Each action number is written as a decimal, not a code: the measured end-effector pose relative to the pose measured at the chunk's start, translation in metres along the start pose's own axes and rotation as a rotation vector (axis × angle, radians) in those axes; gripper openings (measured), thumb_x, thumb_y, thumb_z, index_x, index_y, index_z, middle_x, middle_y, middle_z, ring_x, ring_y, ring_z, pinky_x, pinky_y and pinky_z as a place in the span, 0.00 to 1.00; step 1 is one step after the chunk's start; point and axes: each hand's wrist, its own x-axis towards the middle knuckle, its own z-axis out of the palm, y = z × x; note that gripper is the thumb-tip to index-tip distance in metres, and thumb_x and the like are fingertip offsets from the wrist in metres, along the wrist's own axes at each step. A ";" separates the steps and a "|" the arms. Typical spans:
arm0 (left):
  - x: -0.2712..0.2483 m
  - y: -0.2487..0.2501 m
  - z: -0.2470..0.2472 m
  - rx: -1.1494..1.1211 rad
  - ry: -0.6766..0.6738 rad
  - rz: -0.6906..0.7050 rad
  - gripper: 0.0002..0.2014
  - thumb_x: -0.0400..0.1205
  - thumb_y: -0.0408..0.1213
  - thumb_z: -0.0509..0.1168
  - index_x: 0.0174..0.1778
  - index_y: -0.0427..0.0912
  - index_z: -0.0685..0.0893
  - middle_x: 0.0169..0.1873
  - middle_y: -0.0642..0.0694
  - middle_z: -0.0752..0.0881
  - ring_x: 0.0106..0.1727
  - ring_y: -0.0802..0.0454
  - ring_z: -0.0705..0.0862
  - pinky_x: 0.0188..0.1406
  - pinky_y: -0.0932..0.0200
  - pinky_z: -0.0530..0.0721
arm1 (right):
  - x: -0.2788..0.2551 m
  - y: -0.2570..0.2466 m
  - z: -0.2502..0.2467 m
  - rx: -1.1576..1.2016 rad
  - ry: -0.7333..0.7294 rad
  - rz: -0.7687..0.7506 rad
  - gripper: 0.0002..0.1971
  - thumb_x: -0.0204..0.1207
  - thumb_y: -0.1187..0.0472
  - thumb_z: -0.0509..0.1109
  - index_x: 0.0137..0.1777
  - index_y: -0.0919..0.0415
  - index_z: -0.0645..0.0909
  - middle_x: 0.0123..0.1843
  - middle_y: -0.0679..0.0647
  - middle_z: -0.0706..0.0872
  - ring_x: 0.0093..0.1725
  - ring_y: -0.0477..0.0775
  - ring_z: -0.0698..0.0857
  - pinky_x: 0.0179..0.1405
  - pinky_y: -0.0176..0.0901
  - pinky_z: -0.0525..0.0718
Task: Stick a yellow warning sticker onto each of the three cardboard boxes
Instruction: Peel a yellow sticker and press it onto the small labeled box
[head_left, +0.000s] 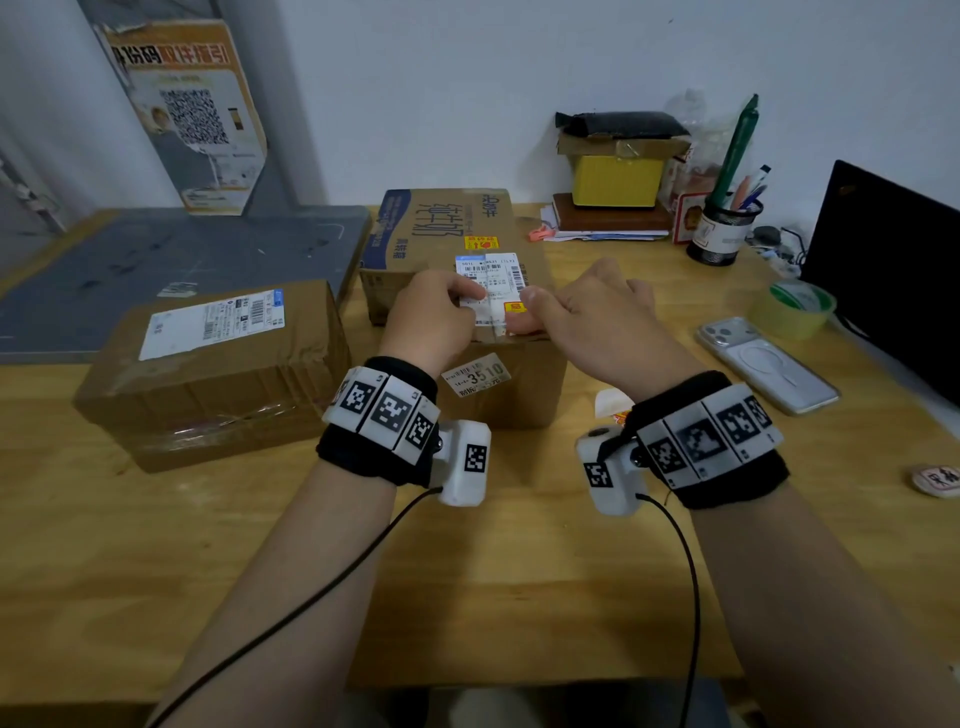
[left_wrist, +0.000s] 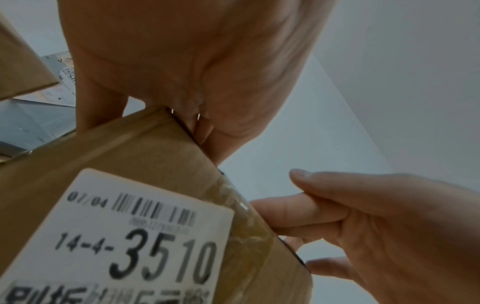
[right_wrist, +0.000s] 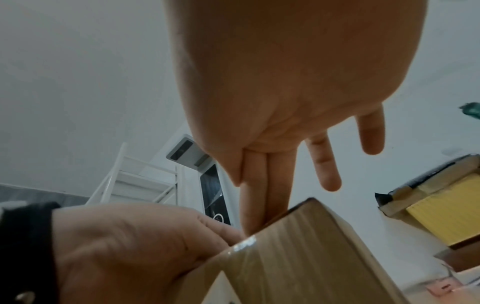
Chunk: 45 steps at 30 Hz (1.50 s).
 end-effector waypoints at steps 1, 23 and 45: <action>0.000 0.000 0.000 0.001 0.000 0.005 0.14 0.86 0.27 0.64 0.61 0.46 0.89 0.70 0.45 0.85 0.67 0.47 0.85 0.64 0.52 0.87 | -0.001 0.001 -0.001 -0.008 -0.001 -0.001 0.25 0.91 0.41 0.49 0.60 0.36 0.92 0.58 0.54 0.87 0.74 0.55 0.68 0.75 0.62 0.61; 0.000 0.004 0.001 -0.023 -0.002 0.012 0.14 0.87 0.26 0.63 0.63 0.45 0.88 0.71 0.44 0.85 0.68 0.48 0.85 0.55 0.63 0.86 | 0.005 0.013 -0.005 0.078 -0.017 0.201 0.22 0.90 0.42 0.51 0.65 0.38 0.88 0.45 0.47 0.76 0.79 0.60 0.68 0.74 0.71 0.72; -0.001 0.000 0.000 -0.039 0.007 0.022 0.12 0.87 0.28 0.64 0.62 0.44 0.89 0.71 0.44 0.84 0.68 0.49 0.84 0.39 0.77 0.76 | -0.004 0.018 -0.007 0.018 0.064 0.185 0.25 0.83 0.37 0.57 0.43 0.50 0.91 0.43 0.58 0.87 0.52 0.63 0.85 0.54 0.58 0.85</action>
